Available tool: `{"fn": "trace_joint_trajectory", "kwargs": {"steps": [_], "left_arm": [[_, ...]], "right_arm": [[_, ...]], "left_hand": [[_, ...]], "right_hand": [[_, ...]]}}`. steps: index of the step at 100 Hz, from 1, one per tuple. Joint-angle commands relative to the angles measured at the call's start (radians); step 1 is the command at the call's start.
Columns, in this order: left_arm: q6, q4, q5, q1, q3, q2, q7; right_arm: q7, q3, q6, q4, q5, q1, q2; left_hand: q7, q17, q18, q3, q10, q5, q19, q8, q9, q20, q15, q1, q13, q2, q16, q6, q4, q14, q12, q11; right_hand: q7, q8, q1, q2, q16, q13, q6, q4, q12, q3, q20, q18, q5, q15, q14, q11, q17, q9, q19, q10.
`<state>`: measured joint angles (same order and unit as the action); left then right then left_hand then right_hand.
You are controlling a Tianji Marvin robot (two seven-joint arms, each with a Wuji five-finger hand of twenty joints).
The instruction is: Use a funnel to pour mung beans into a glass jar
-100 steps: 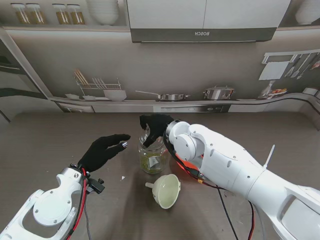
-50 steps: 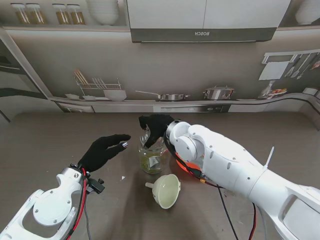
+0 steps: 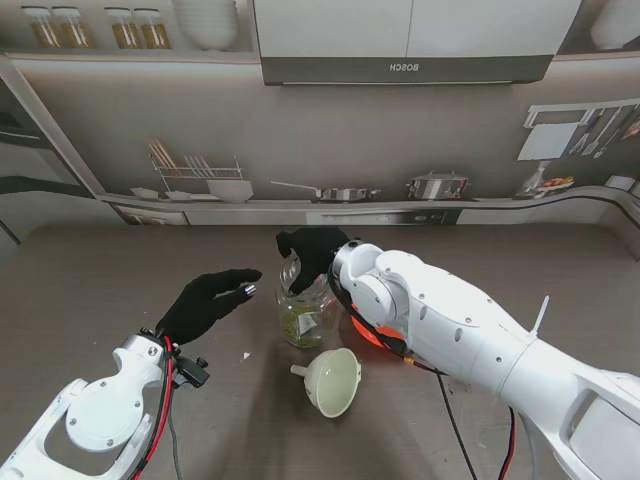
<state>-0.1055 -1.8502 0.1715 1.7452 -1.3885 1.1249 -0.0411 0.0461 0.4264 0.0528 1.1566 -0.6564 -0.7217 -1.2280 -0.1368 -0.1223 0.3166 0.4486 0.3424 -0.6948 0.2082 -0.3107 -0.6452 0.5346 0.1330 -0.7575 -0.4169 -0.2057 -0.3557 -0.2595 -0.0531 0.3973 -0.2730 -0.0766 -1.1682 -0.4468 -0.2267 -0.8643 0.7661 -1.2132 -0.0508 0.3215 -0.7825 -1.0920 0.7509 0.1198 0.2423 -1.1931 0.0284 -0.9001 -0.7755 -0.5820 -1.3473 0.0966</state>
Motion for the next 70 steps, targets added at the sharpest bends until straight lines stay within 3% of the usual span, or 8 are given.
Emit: {"fn": "trace_joint_trajectory", "kwargs": {"steps": [1, 8, 18, 70], "left_arm": [[0.003, -0.006, -0.004, 0.002, -0.001, 0.003, -0.02], [0.003, -0.006, -0.004, 0.002, -0.001, 0.003, -0.021], [0.003, -0.006, -0.004, 0.001, -0.001, 0.002, -0.023], [0.003, -0.005, -0.006, 0.0, -0.001, 0.002, -0.027]], "right_arm": [[0.015, -0.003, -0.004, 0.001, -0.008, -0.001, 0.006], [0.014, -0.004, -0.007, 0.002, -0.016, -0.001, 0.008], [0.013, -0.008, -0.011, 0.003, -0.029, 0.0, 0.011], [0.007, -0.016, -0.019, 0.008, -0.072, 0.002, 0.022]], "left_hand": [[-0.006, 0.0, 0.004, 0.001, -0.002, -0.014, -0.018, -0.005, -0.002, 0.012, 0.014, 0.03, -0.013, -0.001, -0.012, -0.001, 0.028, 0.002, -0.002, 0.001], [-0.004, 0.0, 0.004, 0.001, -0.004, -0.011, -0.018, -0.005, -0.002, 0.012, 0.014, 0.029, -0.013, -0.001, -0.012, -0.002, 0.028, 0.002, -0.002, 0.002], [-0.006, 0.0, 0.004, 0.0, -0.002, -0.014, -0.018, -0.006, -0.002, 0.012, 0.014, 0.029, -0.013, -0.002, -0.012, -0.001, 0.028, 0.003, -0.002, 0.001], [-0.007, 0.0, 0.005, 0.001, 0.001, -0.017, -0.018, -0.006, -0.005, 0.012, 0.014, 0.029, -0.014, -0.002, -0.012, -0.005, 0.029, 0.003, -0.003, 0.001]], "right_hand": [[-0.106, -0.022, -0.166, 0.149, -0.027, 0.092, -0.027, -0.113, -0.029, -0.28, 0.008, -0.013, 0.129, 0.165, -0.109, -0.117, 0.019, -0.009, 0.005, -0.147], [-0.073, -0.032, -0.151, 0.17, -0.033, 0.106, -0.024, -0.144, -0.003, -0.267, 0.007, -0.014, 0.125, 0.183, -0.103, -0.098, 0.029, 0.003, 0.009, -0.141], [-0.018, -0.135, -0.129, 0.175, -0.035, 0.129, -0.024, -0.206, 0.02, -0.255, 0.007, -0.017, 0.131, 0.196, -0.1, -0.097, 0.041, 0.024, 0.014, -0.137], [0.107, -0.119, -0.067, 0.107, -0.079, 0.27, -0.032, -0.189, 0.065, -0.217, 0.005, -0.026, 0.081, 0.299, -0.046, -0.042, 0.115, 0.123, 0.037, -0.108]]}}
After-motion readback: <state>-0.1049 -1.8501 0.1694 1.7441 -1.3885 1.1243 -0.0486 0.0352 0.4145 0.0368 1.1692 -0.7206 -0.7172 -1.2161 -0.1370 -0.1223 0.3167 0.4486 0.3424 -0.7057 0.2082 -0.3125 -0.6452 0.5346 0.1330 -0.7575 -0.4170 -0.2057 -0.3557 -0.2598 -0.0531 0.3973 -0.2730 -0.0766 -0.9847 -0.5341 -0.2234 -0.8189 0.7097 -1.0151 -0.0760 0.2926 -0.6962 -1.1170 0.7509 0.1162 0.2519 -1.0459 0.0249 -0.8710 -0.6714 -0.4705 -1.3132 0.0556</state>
